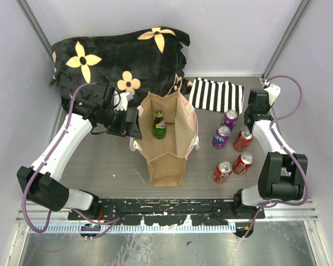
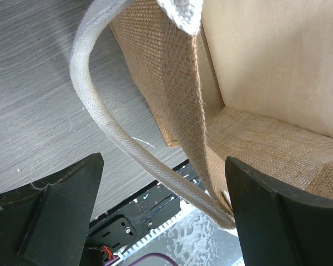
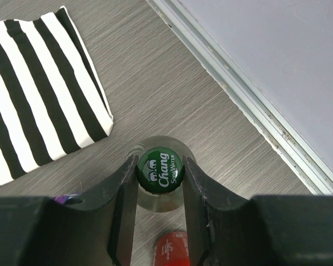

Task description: Place the beverage into the canvas bag

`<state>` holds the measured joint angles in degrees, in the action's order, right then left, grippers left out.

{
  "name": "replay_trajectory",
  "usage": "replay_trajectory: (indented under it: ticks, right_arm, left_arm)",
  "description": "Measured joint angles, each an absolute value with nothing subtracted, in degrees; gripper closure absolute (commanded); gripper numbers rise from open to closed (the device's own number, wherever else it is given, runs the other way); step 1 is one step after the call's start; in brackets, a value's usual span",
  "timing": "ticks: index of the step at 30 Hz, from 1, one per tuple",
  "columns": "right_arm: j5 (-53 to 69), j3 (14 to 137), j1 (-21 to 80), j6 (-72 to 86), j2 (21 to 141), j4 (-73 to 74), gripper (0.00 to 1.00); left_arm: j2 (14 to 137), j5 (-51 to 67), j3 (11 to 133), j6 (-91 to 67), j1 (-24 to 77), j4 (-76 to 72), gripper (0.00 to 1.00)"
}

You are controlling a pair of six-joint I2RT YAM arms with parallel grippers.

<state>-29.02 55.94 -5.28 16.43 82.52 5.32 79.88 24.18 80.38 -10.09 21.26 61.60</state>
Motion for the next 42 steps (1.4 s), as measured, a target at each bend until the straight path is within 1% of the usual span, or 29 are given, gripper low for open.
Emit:
replay_trajectory:
  ticks: [8,25,42]
  right_arm:
    - [-26.81,58.63,-5.28,16.43,82.52,10.41,0.99]
    - [-25.43,59.11,-5.28,16.64,81.36,12.62,0.99]
    - [-21.87,71.09,-5.28,16.80,80.29,16.95,0.99]
  left_arm:
    - [79.85,24.43,80.14,-10.24,21.26,61.49,0.02]
    - [78.87,24.67,79.33,-10.55,21.26,60.73,0.02]
    - [78.87,24.77,79.33,-10.72,21.26,60.71,0.02]
